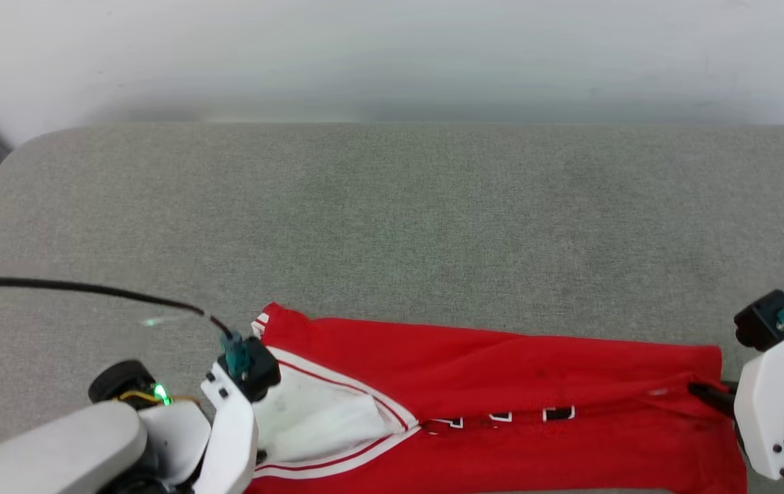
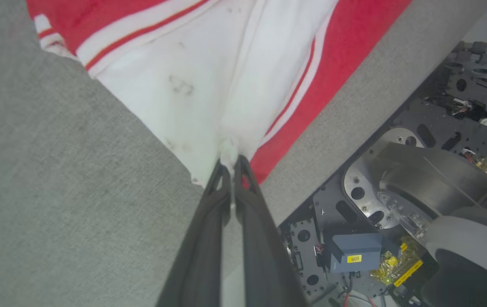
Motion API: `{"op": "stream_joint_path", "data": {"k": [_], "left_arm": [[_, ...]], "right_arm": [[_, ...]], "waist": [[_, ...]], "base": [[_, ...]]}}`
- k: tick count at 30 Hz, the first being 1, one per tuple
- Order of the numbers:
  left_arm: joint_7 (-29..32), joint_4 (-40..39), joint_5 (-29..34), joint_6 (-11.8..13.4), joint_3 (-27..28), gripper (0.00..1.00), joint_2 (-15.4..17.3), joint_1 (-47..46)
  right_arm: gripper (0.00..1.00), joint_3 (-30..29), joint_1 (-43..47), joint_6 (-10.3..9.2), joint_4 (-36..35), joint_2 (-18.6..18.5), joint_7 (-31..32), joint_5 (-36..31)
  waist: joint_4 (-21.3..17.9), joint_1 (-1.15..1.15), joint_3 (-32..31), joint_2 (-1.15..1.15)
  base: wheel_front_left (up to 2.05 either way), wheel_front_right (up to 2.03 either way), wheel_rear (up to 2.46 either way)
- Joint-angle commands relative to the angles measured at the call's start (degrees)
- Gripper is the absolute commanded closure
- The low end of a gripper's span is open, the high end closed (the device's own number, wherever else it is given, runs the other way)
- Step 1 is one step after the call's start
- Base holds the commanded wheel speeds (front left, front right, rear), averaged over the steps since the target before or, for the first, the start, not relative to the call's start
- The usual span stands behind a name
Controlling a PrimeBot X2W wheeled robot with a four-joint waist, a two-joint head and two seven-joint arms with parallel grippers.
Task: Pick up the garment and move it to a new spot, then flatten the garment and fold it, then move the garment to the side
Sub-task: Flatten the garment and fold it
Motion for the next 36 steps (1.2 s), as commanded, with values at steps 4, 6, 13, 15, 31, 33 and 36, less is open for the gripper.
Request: {"op": "stream_joint_path", "data": {"k": [4,6,13,15,31,33,36], "left_arm": [[-0.9,0.8,1.1,0.9,0.1,1.0,-1.2,4.2],[-1.2,1.3,1.3,0.9,0.1,1.0,-1.6,4.8],[-7.4,2.6,3.7,2.7,2.2,0.0,-2.6,4.7],[-9.3,1.6,4.6,3.5,3.1,0.0,-2.0,4.3],[-42.9,4.7,16.9,24.4,12.7,0.0,-5.5,11.8],[-49.4,7.8,17.5,29.6,15.7,0.0,-7.7,14.3],[-51.5,9.8,17.7,32.2,19.3,0.0,-9.7,16.5]], "right_arm": [[1.0,0.5,3.0,-0.03,1.9,1.5,-0.1,-0.6],[1.0,0.5,3.3,-0.03,2.4,1.8,-0.1,-0.8],[0.0,-1.7,3.0,-0.05,4.5,3.7,-4.1,-2.5],[0.0,-3.2,3.4,-0.04,3.3,2.7,-6.1,-2.4],[0.0,-26.3,12.4,-0.04,5.2,4.3,-17.3,-5.2],[0.0,-30.6,15.9,-0.04,6.6,7.8,-15.6,-4.4],[0.0,-32.8,18.2,-0.04,6.9,9.8,-13.8,-3.9]], "waist": [[-0.3,0.01,1.2,0.0],[-0.4,0.01,1.5,0.0],[-0.9,0.01,1.2,0.0],[-0.7,0.01,0.3,0.0],[-1.0,0.01,0.4,0.0],[-0.6,0.01,1.0,0.0],[-0.2,0.01,1.4,0.0]], "base": [[0.0,0.0,0.0],[0.0,0.0,0.0],[0.0,0.0,0.0],[0.0,0.0,0.0],[0.0,0.0,0.0],[0.0,0.0,0.0],[0.0,0.0,0.0]]}}
